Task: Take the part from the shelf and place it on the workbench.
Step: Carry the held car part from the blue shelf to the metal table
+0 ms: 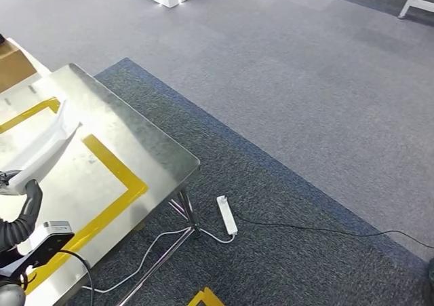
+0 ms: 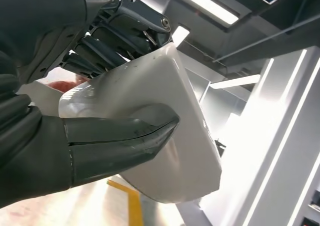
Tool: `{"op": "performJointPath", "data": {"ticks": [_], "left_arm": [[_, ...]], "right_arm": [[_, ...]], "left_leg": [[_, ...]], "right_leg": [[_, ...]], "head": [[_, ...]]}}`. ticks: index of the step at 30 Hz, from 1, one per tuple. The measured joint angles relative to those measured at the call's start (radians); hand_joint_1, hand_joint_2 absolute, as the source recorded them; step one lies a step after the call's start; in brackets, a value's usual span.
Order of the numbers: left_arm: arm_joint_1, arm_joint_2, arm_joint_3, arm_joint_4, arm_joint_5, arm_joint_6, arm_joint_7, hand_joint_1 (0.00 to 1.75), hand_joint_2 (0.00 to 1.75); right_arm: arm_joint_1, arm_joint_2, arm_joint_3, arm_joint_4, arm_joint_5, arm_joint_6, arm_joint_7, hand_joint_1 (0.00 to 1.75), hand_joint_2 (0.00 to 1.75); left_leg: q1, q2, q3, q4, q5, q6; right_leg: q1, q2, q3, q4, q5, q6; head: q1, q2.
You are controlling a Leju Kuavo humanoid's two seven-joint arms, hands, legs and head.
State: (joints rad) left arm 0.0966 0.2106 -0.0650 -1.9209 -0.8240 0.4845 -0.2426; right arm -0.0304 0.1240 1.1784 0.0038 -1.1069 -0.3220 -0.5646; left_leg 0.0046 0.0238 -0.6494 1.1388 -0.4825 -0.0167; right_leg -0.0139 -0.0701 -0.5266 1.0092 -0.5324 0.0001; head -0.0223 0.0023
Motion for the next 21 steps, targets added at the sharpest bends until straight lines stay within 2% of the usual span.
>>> {"op": "performJointPath", "data": {"ticks": [2, 3, 5, 6, 7, 8, 9, 10, 11, 12, 13, 14, 15, 16, 17, 18, 20, 21], "left_arm": [[-0.001, 0.0, 0.0, -0.001, 0.0, 0.0, 0.0, 1.75, 1.75], [-0.001, 0.0, 0.001, -0.002, 0.0, 0.0, 0.0, 1.75, 1.75], [0.002, 0.001, 0.004, -0.004, 0.0, 0.0, 0.0, 1.75, 1.75], [0.003, 0.001, 0.006, -0.006, -0.001, 0.0, 0.0, 1.75, 1.75], [0.003, 0.001, 0.007, -0.007, -0.001, 0.0, 0.0, 1.75, 1.75], [0.002, 0.001, 0.008, -0.009, -0.001, -0.001, 0.001, 1.75, 1.75], [0.001, 0.001, 0.008, -0.01, -0.002, -0.001, 0.001, 1.75, 1.75], [0.0, 0.0, 0.007, -0.011, -0.002, -0.002, 0.001, 1.75, 1.75], [0.001, 0.0, 0.007, -0.011, -0.002, -0.003, 0.002, 1.75, 1.75], [0.001, -0.001, 0.007, -0.011, -0.003, -0.004, 0.004, 1.75, 1.75], [0.001, -0.001, 0.007, -0.011, -0.003, -0.005, 0.006, 1.75, 1.75], [0.001, -0.001, 0.007, -0.011, -0.003, -0.006, 0.007, 1.75, 1.75], [0.001, -0.001, 0.007, -0.011, -0.004, -0.006, 0.008, 1.75, 1.75], [0.0, -0.001, 0.007, -0.011, -0.004, -0.006, 0.009, 1.75, 1.75], [0.0, 0.0, 0.007, -0.011, -0.004, -0.007, 0.009, 1.75, 1.75], [-0.001, 0.0, 0.007, -0.011, -0.004, -0.008, 0.009, 1.75, 1.75], [0.0, 0.0, 0.008, -0.011, -0.005, -0.009, 0.01, 1.75, 1.75], [0.002, 0.001, 0.008, -0.011, -0.004, -0.009, 0.01, 1.75, 1.75]], "right_arm": [[-0.001, 0.0, 0.0, 0.0, 0.002, 0.0, 0.0, 0.0, 0.0], [-0.001, 0.0, 0.0, 0.0, 0.003, 0.0, 0.001, 0.0, 0.0], [-0.003, 0.0, 0.0, 0.0, 0.005, 0.0, 0.002, 0.0, 0.0], [-0.004, 0.0, 0.0, 0.0, 0.005, 0.0, 0.002, 0.0, 0.0], [-0.005, 0.0, 0.0, 0.0, 0.006, 0.0, 0.002, 0.0, 0.0], [-0.006, 0.0, 0.0, 0.0, 0.006, 0.0, 0.002, 0.0, 0.0], [-0.005, 0.0, 0.0, 0.0, 0.006, 0.0, 0.002, 0.0, 0.0], [-0.003, 0.0, 0.001, 0.0, 0.007, -0.001, 0.004, 0.0, 0.0], [0.0, 0.0, 0.001, 0.0, 0.007, -0.001, 0.005, 0.0, 0.0], [0.001, 0.0, 0.002, 0.0, 0.008, -0.002, 0.006, 0.0, 0.0], [0.002, 0.0, 0.003, 0.0, 0.009, -0.002, 0.007, 0.0, 0.0], [0.002, 0.0, 0.005, 0.0, 0.009, -0.002, 0.007, 0.0, 0.0], [0.002, 0.0, 0.006, 0.0, 0.009, -0.003, 0.008, 0.0, 0.0], [0.001, 0.0, 0.007, 0.0, 0.01, -0.003, 0.008, 0.0, 0.0], [0.001, 0.0, 0.007, 0.0, 0.01, -0.004, 0.008, 0.0, 0.0], [0.001, 0.0, 0.008, 0.0, 0.01, -0.004, 0.009, 0.0, 0.0], [0.002, 0.0, 0.011, 0.0, 0.01, -0.004, 0.009, 0.0, 0.0], [0.001, 0.0, 0.013, 0.0, 0.011, -0.004, 0.009, 0.0, 0.0]], "left_leg": [[-0.012, 0.04, 0.049, -0.098, 0.025, 0.013], [-0.017, 0.048, 0.055, -0.113, 0.022, 0.019], [-0.017, 0.029, 0.055, -0.121, 0.022, 0.03], [-0.013, 0.017, 0.058, -0.126, 0.024, 0.035], [-0.01, 0.006, 0.061, -0.132, 0.027, 0.041], [-0.006, -0.005, 0.064, -0.136, 0.03, 0.046], [-0.005, -0.016, 0.064, -0.137, 0.03, 0.048], [-0.005, -0.028, 0.064, -0.137, 0.03, 0.051], [-0.005, -0.041, 0.064, -0.136, 0.03, 0.052], [-0.005, -0.055, 0.064, -0.136, 0.029, 0.053], [-0.005, -0.07, 0.065, -0.135, 0.028, 0.052], [-0.004, -0.085, 0.066, -0.134, 0.027, 0.05], [-0.003, -0.098, 0.066, -0.131, 0.025, 0.047], [-0.003, -0.111, 0.063, -0.125, 0.022, 0.043], [-0.003, -0.123, 0.059, -0.121, 0.02, 0.038], [-0.002, -0.133, 0.055, -0.118, 0.02, 0.032], [0.002, -0.156, 0.048, -0.118, 0.023, 0.02], [0.002, -0.151, 0.046, -0.115, 0.021, 0.015]], "right_leg": [[0.005, -0.021, 0.007, 0.0, -0.007, 0.008], [0.007, -0.031, 0.009, -0.002, -0.01, 0.013], [0.009, -0.05, 0.016, -0.007, -0.015, 0.025], [0.007, -0.038, 0.017, -0.003, -0.022, 0.031], [0.006, -0.015, 0.01, 0.016, -0.036, 0.036], [0.004, 0.015, -0.01, 0.057, -0.059, 0.039], [0.003, 0.045, -0.042, 0.119, -0.086, 0.041], [0.003, 0.06, -0.08, 0.189, -0.113, 0.043], [0.003, 0.066, -0.115, 0.247, -0.128, 0.044], [0.003, 0.068, -0.137, 0.274, -0.124, 0.045], [0.002, 0.07, -0.141, 0.262, -0.1, 0.045], [0.001, 0.077, -0.125, 0.21, -0.058, 0.045], [-0.001, 0.097, -0.101, 0.143, -0.018, 0.043], [-0.004, 0.122, -0.076, 0.08, 0.008, 0.041], [-0.006, 0.144, -0.055, 0.035, 0.022, 0.037], [-0.007, 0.157, -0.045, 0.016, 0.021, 0.033], [-0.006, 0.144, -0.035, 0.01, 0.017, 0.021], [-0.006, 0.131, -0.032, 0.007, 0.019, 0.016]], "head": [[0.0, 0.0], [0.0, 0.0], [0.0, 0.0], [0.001, 0.0], [0.003, 0.0], [0.005, 0.0], [0.007, 0.0], [0.008, 0.0], [0.008, 0.0], [0.008, 0.0], [0.009, 0.0], [0.009, 0.0], [0.01, 0.0], [0.01, 0.0], [0.01, 0.0], [0.01, 0.0], [0.009, 0.0], [0.009, 0.0]]}}
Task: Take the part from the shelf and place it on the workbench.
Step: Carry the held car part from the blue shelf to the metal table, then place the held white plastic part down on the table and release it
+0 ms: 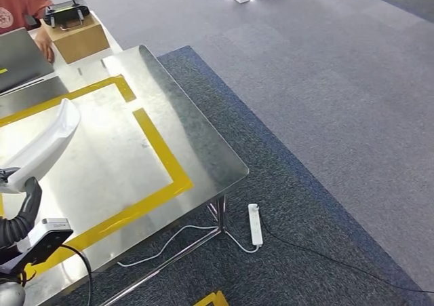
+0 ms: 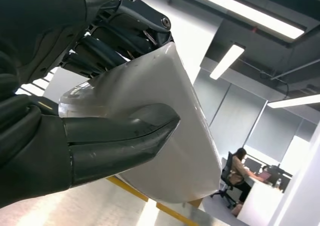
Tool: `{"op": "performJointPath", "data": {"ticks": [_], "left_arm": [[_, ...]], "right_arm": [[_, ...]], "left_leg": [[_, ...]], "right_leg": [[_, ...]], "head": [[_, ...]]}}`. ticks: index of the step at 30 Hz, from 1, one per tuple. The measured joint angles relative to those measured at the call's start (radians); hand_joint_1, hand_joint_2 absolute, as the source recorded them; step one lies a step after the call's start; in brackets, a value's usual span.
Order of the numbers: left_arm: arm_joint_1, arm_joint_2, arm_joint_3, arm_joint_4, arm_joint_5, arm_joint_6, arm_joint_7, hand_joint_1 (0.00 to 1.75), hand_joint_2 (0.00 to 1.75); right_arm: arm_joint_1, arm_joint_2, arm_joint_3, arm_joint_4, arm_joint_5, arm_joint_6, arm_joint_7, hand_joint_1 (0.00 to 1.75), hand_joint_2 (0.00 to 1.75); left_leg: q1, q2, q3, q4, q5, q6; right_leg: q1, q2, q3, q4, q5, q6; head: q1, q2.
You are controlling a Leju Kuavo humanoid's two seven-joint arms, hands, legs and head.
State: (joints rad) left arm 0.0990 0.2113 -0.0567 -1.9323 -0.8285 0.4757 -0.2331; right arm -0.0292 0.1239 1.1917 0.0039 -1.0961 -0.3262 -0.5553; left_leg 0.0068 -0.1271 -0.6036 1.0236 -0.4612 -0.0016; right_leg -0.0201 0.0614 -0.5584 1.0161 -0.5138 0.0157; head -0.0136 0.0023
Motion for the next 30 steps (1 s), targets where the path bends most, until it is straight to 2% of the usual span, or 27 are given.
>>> {"op": "performJointPath", "data": {"ticks": [2, 3, 4, 5, 6, 7, 8, 9, 10, 12, 13, 14, 15, 16, 17, 19, 20, 21, 22, 23, 24, 25, 26, 27, 28, 29, 30], "left_arm": [[-0.001, 0.003, 0.002, 0.0, 0.0, 0.0, 0.0, 1.75, 1.75], [-0.001, 0.004, 0.002, 0.0, 0.0, 0.0, 0.0, 1.75, 1.75], [-0.002, 0.005, 0.002, 0.0, 0.0, 0.0, 0.0, 1.75, 1.75], [-0.001, 0.005, 0.002, 0.0, 0.0, 0.0, 0.0, 1.75, 1.75], [0.0, 0.005, 0.002, 0.0, 0.0, 0.0, 0.0, 1.75, 1.75], [0.002, 0.005, 0.002, 0.0, 0.0, 0.0, 0.0, 1.75, 1.75], [0.003, 0.005, 0.002, 0.0, 0.0, 0.0, 0.0, 1.75, 1.75], [0.003, 0.005, 0.003, 0.0, 0.0, 0.0, 0.0, 1.75, 1.75], [0.003, 0.005, 0.004, 0.0, 0.0, 0.0, 0.0, 1.75, 1.75], [0.002, 0.005, 0.004, -0.001, 0.0, 0.0, 0.001, 1.75, 1.75], [0.003, 0.006, 0.005, -0.002, 0.001, 0.0, 0.001, 1.75, 1.75], [0.004, 0.006, 0.005, -0.002, 0.001, 0.0, 0.002, 1.75, 1.75], [0.006, 0.006, 0.006, -0.003, 0.001, 0.0, 0.002, 1.75, 1.75], [0.007, 0.006, 0.006, -0.004, 0.001, -0.001, 0.003, 1.75, 1.75], [0.006, 0.006, 0.006, -0.006, 0.001, -0.001, 0.003, 1.75, 1.75], [0.005, 0.005, 0.005, -0.007, 0.001, -0.004, 0.003, 1.75, 1.75], [0.005, 0.005, 0.005, -0.007, 0.001, -0.005, 0.003, 1.75, 1.75], [0.006, 0.004, 0.004, -0.007, 0.001, -0.006, 0.003, 1.75, 1.75], [0.006, 0.004, 0.004, -0.007, 0.001, -0.007, 0.003, 1.75, 1.75], [0.007, 0.004, 0.004, -0.007, 0.001, -0.007, 0.003, 1.75, 1.75], [0.007, 0.004, 0.004, -0.007, 0.001, -0.007, 0.003, 1.75, 1.75], [0.007, 0.004, 0.004, -0.007, 0.001, -0.007, 0.003, 1.75, 1.75], [0.006, 0.004, 0.004, -0.007, 0.001, -0.007, 0.003, 1.75, 1.75], [0.006, 0.004, 0.004, -0.008, 0.001, -0.008, 0.003, 1.75, 1.75], [0.007, 0.004, 0.004, -0.008, 0.001, -0.008, 0.003, 1.75, 1.75], [0.009, 0.004, 0.005, -0.008, 0.001, -0.008, 0.003, 1.75, 1.75], [0.012, 0.004, 0.005, -0.008, 0.001, -0.008, 0.003, 1.75, 1.75]], "right_arm": [[-0.001, 0.0, 0.002, 0.0, 0.001, 0.0, 0.0, 0.0, 0.0], [0.0, 0.0, 0.002, 0.0, 0.001, 0.0, 0.0, 0.0, 0.0], [0.001, 0.0, 0.003, 0.0, 0.001, -0.001, 0.0, 0.0, 0.0], [0.002, 0.0, 0.003, 0.0, 0.001, -0.001, 0.0, 0.0, 0.0], [0.002, 0.0, 0.003, 0.0, 0.001, -0.001, 0.0, 0.0, 0.0], [0.002, 0.0, 0.003, 0.0, 0.001, -0.002, 0.0, 0.0, 0.0], [0.002, 0.0, 0.003, 0.0, 0.001, -0.002, 0.0, 0.0, 0.0], [0.001, 0.0, 0.003, 0.0, 0.001, -0.003, 0.0, 0.0, 0.0], [0.0, 0.0, 0.003, 0.0, 0.001, -0.003, 0.0, 0.0, 0.0], [-0.001, 0.0, 0.003, 0.0, 0.001, -0.004, 0.0, 0.0, 0.0], [-0.002, 0.0, 0.004, 0.0, 0.001, -0.004, 0.0, 0.0, 0.0], [-0.003, 0.0, 0.004, 0.0, 0.0, -0.004, 0.0, 0.0, 0.0], [-0.005, 0.0, 0.004, 0.0, 0.0, -0.004, 0.0, 0.0, 0.0], [-0.006, 0.0, 0.004, 0.0, 0.0, -0.004, 0.0, 0.0, 0.0], [-0.007, 0.0, 0.005, 0.0, 0.0, -0.004, 0.0, 0.0, 0.0], [-0.005, 0.0, 0.006, 0.0, 0.0, -0.004, -0.001, 0.0, 0.0], [-0.003, 0.0, 0.006, 0.0, -0.001, -0.004, -0.001, 0.0, 0.0], [-0.001, 0.0, 0.006, 0.0, -0.001, -0.004, -0.001, 0.0, 0.0], [0.001, 0.0, 0.007, 0.0, -0.001, -0.004, -0.001, 0.0, 0.0], [0.001, 0.0, 0.007, 0.0, -0.001, -0.004, -0.001, 0.0, 0.0], [0.001, 0.0, 0.007, 0.0, -0.001, -0.004, -0.001, 0.0, 0.0], [0.001, 0.0, 0.007, 0.0, -0.001, -0.004, -0.001, 0.0, 0.0], [0.0, -0.001, 0.007, 0.001, -0.002, -0.004, -0.001, 0.0, 0.0], [0.0, -0.001, 0.007, 0.001, -0.002, -0.004, -0.002, 0.0, 0.0], [0.0, -0.001, 0.007, 0.001, -0.002, -0.004, -0.002, 0.0, 0.0], [-0.001, -0.001, 0.007, 0.001, -0.002, -0.004, -0.002, 0.0, 0.0], [-0.001, -0.001, 0.007, 0.001, -0.002, -0.004, -0.002, 0.0, 0.0]], "left_leg": [[-0.003, 0.047, -0.021, 0.049, -0.029, -0.01], [-0.003, 0.08, -0.046, 0.105, -0.058, -0.014], [-0.001, 0.101, -0.08, 0.174, -0.089, -0.018], [0.001, 0.11, -0.11, 0.236, -0.112, -0.021], [0.003, 0.114, -0.129, 0.273, -0.118, -0.023], [0.004, 0.117, -0.129, 0.271, -0.105, -0.023], [0.004, 0.123, -0.108, 0.23, -0.075, -0.022], [0.004, 0.138, -0.073, 0.162, -0.038, -0.02], [-0.001, 0.162, -0.037, 0.094, -0.013, -0.017], [-0.011, 0.195, 0.004, 0.013, 0.004, -0.006], [-0.015, 0.195, 0.006, 0.006, -0.002, -0.001], [-0.015, 0.182, 0.005, 0.002, -0.002, 0.005], [-0.013, 0.17, 0.006, -0.001, -0.001, 0.011], [-0.011, 0.159, 0.008, -0.005, 0.001, 0.017], [-0.007, 0.148, 0.01, -0.009, 0.002, 0.023], [-0.004, 0.127, 0.011, -0.011, 0.003, 0.032], [-0.004, 0.114, 0.011, -0.011, 0.003, 0.034], [-0.004, 0.101, 0.012, -0.01, 0.002, 0.035], [-0.005, 0.085, 0.013, -0.01, 0.002, 0.036], [-0.005, 0.07, 0.015, -0.01, 0.001, 0.035], [-0.005, 0.055, 0.017, -0.01, 0.0, 0.034], [-0.004, 0.042, 0.018, -0.009, -0.002, 0.032], [-0.003, 0.029, 0.017, -0.007, -0.003, 0.028], [-0.001, 0.016, 0.015, -0.006, -0.003, 0.022], [0.002, 0.004, 0.011, -0.006, -0.002, 0.015], [0.003, -0.009, 0.008, -0.007, 0.0, 0.007], [0.005, -0.011, 0.007, -0.009, 0.001, -0.001]], "right_leg": [[-0.003, -0.027, 0.008, -0.007, 0.001, -0.011], [-0.002, -0.042, 0.012, -0.008, -0.001, -0.015], [-0.001, -0.057, 0.014, -0.008, -0.004, -0.018], [0.0, -0.073, 0.016, -0.008, -0.007, -0.02], [0.0, -0.088, 0.019, -0.008, -0.01, -0.02], [0.0, -0.103, 0.022, -0.008, -0.014, -0.02], [0.0, -0.117, 0.027, -0.008, -0.017, -0.018], [0.0, -0.13, 0.033, -0.008, -0.022, -0.016], [0.002, -0.142, 0.039, -0.008, -0.027, -0.011], [0.007, -0.163, 0.048, -0.01, -0.037, 0.001], [0.01, -0.175, 0.052, -0.012, -0.04, 0.007], [0.011, -0.187, 0.058, -0.014, -0.042, 0.012], [0.01, -0.185, 0.061, -0.015, -0.047, 0.017], [0.008, -0.167, 0.059, -0.006, -0.057, 0.022], [0.007, -0.139, 0.045, 0.024, -0.076, 0.025], [0.005, -0.081, -0.018, 0.145, -0.131, 0.028], [0.005, -0.07, -0.058, 0.215, -0.153, 0.029], [0.005, -0.065, -0.091, 0.262, -0.159, 0.029], [0.006, -0.063, -0.108, 0.273, -0.144, 0.029], [0.006, -0.06, -0.105, 0.243, -0.11, 0.027], [0.005, -0.05, -0.086, 0.182, -0.065, 0.024], [0.004, -0.026, -0.06, 0.114, -0.028, 0.018], [0.001, -0.001, -0.035, 0.054, -0.004, 0.014], [0.001, 0.02, -0.017, 0.017, 0.006, 0.009], [0.001, 0.032, -0.008, 0.002, 0.004, 0.005], [0.002, 0.026, -0.003, -0.004, 0.004, 0.001], [0.002, 0.013, 0.001, -0.007, 0.005, -0.004]], "head": [[-0.005, 0.0], [-0.008, 0.0], [-0.01, 0.0], [-0.01, 0.0], [-0.01, 0.0], [-0.01, 0.0], [-0.01, 0.0], [-0.01, 0.0], [-0.01, 0.0], [-0.011, 0.0], [-0.011, 0.0], [-0.011, 0.0], [-0.011, 0.0], [-0.01, 0.0], [-0.008, 0.0], [-0.003, 0.0], [-0.001, 0.0], [-0.001, 0.0], [-0.001, 0.0], [0.0, 0.0], [0.0, 0.0], [0.0, 0.0], [-0.001, 0.0], [-0.001, 0.0], [-0.002, 0.0], [-0.002, 0.0], [-0.001, 0.0]]}}
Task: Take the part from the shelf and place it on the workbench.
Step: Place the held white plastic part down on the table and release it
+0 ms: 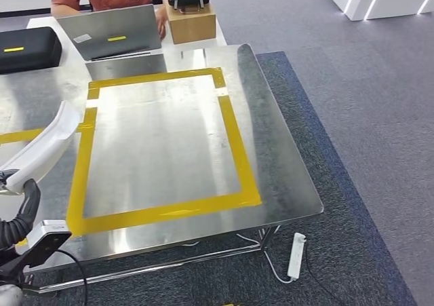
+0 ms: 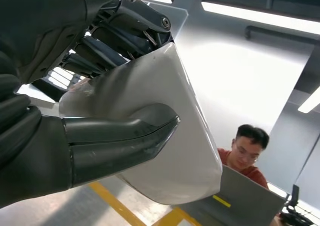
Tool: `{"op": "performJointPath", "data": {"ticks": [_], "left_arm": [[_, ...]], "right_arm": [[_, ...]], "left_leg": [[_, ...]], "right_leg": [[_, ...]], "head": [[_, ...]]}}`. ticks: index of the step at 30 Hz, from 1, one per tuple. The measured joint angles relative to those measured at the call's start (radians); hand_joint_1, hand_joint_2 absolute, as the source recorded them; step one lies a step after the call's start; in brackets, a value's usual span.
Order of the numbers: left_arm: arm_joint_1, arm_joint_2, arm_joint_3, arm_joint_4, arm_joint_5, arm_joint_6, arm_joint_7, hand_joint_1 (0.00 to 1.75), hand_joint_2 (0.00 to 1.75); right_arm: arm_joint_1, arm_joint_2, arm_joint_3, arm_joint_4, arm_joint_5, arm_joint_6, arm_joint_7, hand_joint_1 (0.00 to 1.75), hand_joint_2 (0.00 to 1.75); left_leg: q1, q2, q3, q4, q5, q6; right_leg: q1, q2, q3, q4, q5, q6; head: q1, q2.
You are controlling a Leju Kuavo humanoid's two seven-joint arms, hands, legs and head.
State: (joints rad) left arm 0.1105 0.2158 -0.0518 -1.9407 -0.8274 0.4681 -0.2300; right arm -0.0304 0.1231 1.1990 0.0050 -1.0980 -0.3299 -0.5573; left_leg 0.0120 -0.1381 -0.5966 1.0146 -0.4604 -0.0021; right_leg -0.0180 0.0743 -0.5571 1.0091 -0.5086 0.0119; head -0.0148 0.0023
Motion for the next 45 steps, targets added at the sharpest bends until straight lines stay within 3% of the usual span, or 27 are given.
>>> {"op": "performJointPath", "data": {"ticks": [2, 4, 6, 7, 8, 11, 13, 16, 22, 29, 38, 45], "left_arm": [[0.001, 0.002, 0.001, -0.001, 0.0, 0.0, 0.001, 1.75, 1.75], [-0.002, 0.002, 0.0, -0.002, 0.0, 0.0, 0.002, 1.75, 1.75], [0.0, 0.001, 0.0, -0.002, 0.0, -0.001, 0.003, 1.75, 1.75], [0.002, 0.001, 0.0, -0.002, 0.0, -0.001, 0.003, 1.75, 1.75], [0.003, 0.002, 0.0, -0.002, 0.0, -0.002, 0.003, 1.75, 1.75], [0.002, 0.004, 0.0, -0.002, -0.003, -0.008, 0.003, 1.75, 1.75], [0.0, 0.006, 0.0, -0.002, -0.005, -0.011, 0.003, 1.75, 1.75], [-0.004, 0.009, 0.0, -0.002, -0.018, -0.017, 0.001, 1.75, 1.75], [-0.056, 0.03, -0.008, 0.021, -0.067, -0.025, -0.003, 1.75, 1.75], [-0.126, 0.054, -0.042, 0.075, -0.154, -0.02, -0.001, 1.75, 1.75], [-0.291, 0.081, -0.131, 0.234, -0.263, -0.039, 0.08, 1.75, 1.75], [-0.345, 0.096, -0.155, 0.315, -0.275, -0.066, 0.118, 1.75, 1.75]], "right_arm": [[0.0, 0.001, 0.0, 0.0, 0.0, 0.0, -0.001, 0.0, 0.0], [0.002, 0.001, 0.0, 0.0, -0.001, 0.0, -0.002, 0.0, 0.0], [0.003, 0.001, 0.0, 0.0, -0.003, 0.001, -0.007, 0.0, 0.0], [0.003, 0.001, 0.0, 0.0, -0.005, 0.001, -0.01, 0.0, 0.0], [0.003, 0.001, 0.0, 0.0, -0.005, 0.002, -0.013, 0.0, 0.0], [-0.001, 0.001, 0.0, 0.0, -0.004, 0.002, -0.018, 0.0, 0.0], [-0.003, 0.001, 0.0, 0.0, -0.003, 0.002, -0.019, 0.0, 0.0], [-0.003, 0.001, 0.0, 0.0, 0.0, 0.001, -0.019, 0.0, 0.0], [-0.007, 0.001, 0.004, 0.0, 0.017, 0.009, -0.018, 0.0, 0.0], [-0.014, 0.0, 0.012, 0.0, 0.034, 0.015, -0.016, 0.0, 0.0], [-0.024, 0.0, 0.044, 0.0, 0.06, 0.02, -0.01, 0.0, 0.0], [-0.026, 0.0, 0.054, 0.0, 0.064, 0.024, -0.009, 0.0, 0.0]], "left_leg": [[-0.004, 0.042, -0.012, 0.027, -0.018, -0.012], [-0.004, 0.105, -0.06, 0.129, -0.072, -0.023], [0.002, 0.124, -0.12, 0.248, -0.117, -0.032], [0.005, 0.126, -0.131, 0.27, -0.116, -0.035], [0.008, 0.128, -0.121, 0.25, -0.095, -0.037], [0.009, 0.137, -0.017, 0.056, -0.006, -0.032], [0.006, 0.142, 0.014, -0.007, 0.003, -0.024], [0.004, 0.141, 0.015, -0.01, 0.001, -0.018], [0.002, 0.141, 0.015, -0.01, -0.003, -0.008], [0.0, 0.141, 0.015, -0.009, -0.003, -0.007], [0.001, 0.142, 0.016, -0.009, -0.002, -0.007], [0.002, 0.143, 0.016, -0.009, -0.002, -0.007]], "right_leg": [[-0.004, -0.029, 0.011, -0.011, 0.002, -0.012], [-0.004, -0.058, 0.019, -0.016, -0.001, -0.021], [-0.003, -0.082, 0.022, -0.016, -0.006, -0.022], [-0.003, -0.091, 0.024, -0.016, -0.008, -0.02], [-0.003, -0.098, 0.026, -0.016, -0.01, -0.018], [-0.002, -0.11, 0.037, -0.014, -0.019, -0.009], [0.003, -0.111, 0.037, -0.012, -0.024, -0.006], [0.005, -0.111, 0.033, -0.017, -0.025, -0.012], [0.004, -0.111, 0.04, -0.033, -0.019, 0.003], [0.002, -0.11, 0.047, -0.034, -0.017, 0.011], [0.004, -0.109, 0.047, -0.031, -0.018, 0.012], [0.004, -0.108, 0.047, -0.031, -0.018, 0.012]], "head": [[-0.005, 0.0], [-0.011, 0.0], [-0.011, 0.0], [-0.011, 0.0], [-0.011, 0.0], [-0.012, 0.0], [-0.011, 0.0], [-0.009, 0.0], [-0.008, 0.0], [-0.008, 0.0], [-0.009, 0.0], [-0.009, 0.0]]}}
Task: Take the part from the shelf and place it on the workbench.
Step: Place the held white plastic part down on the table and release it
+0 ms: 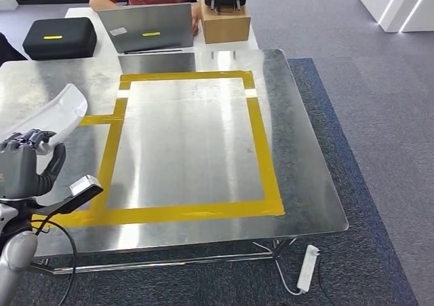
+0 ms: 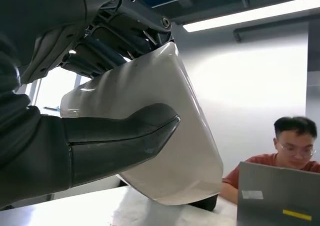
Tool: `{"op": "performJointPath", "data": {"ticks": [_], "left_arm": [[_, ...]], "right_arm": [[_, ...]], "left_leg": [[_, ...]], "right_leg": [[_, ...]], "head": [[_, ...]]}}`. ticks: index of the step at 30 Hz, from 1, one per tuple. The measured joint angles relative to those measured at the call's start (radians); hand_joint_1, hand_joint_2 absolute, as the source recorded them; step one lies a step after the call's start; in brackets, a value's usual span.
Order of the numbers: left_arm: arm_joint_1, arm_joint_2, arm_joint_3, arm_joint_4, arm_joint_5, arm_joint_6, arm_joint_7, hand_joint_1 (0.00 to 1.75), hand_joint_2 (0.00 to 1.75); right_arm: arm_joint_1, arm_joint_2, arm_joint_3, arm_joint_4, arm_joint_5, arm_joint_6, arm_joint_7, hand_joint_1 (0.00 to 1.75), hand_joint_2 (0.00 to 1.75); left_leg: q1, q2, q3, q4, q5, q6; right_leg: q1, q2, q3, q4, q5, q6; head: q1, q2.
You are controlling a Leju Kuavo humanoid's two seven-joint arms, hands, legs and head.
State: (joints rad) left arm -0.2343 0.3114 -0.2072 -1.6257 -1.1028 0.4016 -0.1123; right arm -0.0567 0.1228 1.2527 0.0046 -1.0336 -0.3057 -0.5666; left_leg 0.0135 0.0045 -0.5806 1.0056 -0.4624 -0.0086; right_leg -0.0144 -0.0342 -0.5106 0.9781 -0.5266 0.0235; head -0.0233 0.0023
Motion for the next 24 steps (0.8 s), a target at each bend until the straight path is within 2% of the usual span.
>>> {"op": "performJointPath", "data": {"ticks": [6, 12, 18, 22, 24], "left_arm": [[-0.018, 0.011, -0.013, 0.044, -0.046, -0.041, 0.051, 1.75, 1.75], [-0.022, 0.052, -0.026, 0.063, -0.099, -0.218, 0.147, 1.75, 1.75], [-0.016, 0.124, -0.03, 0.054, -0.071, -0.35, 0.173, 1.75, 1.75], [-0.004, 0.171, -0.028, 0.031, -0.048, -0.377, 0.171, 0.0, 0.0], [0.003, 0.192, -0.025, 0.018, -0.043, -0.382, 0.169, 0.0, 0.0]], "right_arm": [[-0.001, 0.0, 0.0, 0.0, -0.001, 0.0, 0.002, 0.0, 0.0], [0.003, 0.0, 0.0, 0.0, -0.012, -0.007, 0.011, 0.0, 0.0], [0.005, 0.0, 0.0, 0.0, -0.02, -0.011, 0.018, 0.0, 0.0], [0.006, 0.0, 0.0, 0.0, -0.026, -0.013, 0.019, 0.0, 0.0], [0.006, 0.0, 0.0, 0.0, -0.028, -0.013, 0.019, 0.0, 0.0]], "left_leg": [[0.0, 0.0, 0.0, 0.0, 0.0, 0.0], [0.0, 0.0, 0.0, 0.0, 0.0, 0.0], [0.0, 0.0, 0.0, 0.0, 0.0, 0.0], [0.0, 0.0, 0.0, -0.001, 0.0, 0.0], [0.0, 0.0, 0.0, -0.001, 0.0, 0.0]], "right_leg": [[0.0, 0.0, 0.0, 0.0, -0.001, 0.001], [0.0, 0.0, 0.0, 0.0, -0.001, 0.001], [0.0, 0.0, 0.0, 0.0, -0.001, 0.001], [0.0, 0.0, 0.0, 0.0, -0.002, 0.001], [0.0, 0.0, 0.0, 0.0, -0.002, 0.001]], "head": [[0.0, 0.0], [0.0, 0.0], [0.0, 0.0], [0.0, 0.0], [0.0, 0.0]]}}
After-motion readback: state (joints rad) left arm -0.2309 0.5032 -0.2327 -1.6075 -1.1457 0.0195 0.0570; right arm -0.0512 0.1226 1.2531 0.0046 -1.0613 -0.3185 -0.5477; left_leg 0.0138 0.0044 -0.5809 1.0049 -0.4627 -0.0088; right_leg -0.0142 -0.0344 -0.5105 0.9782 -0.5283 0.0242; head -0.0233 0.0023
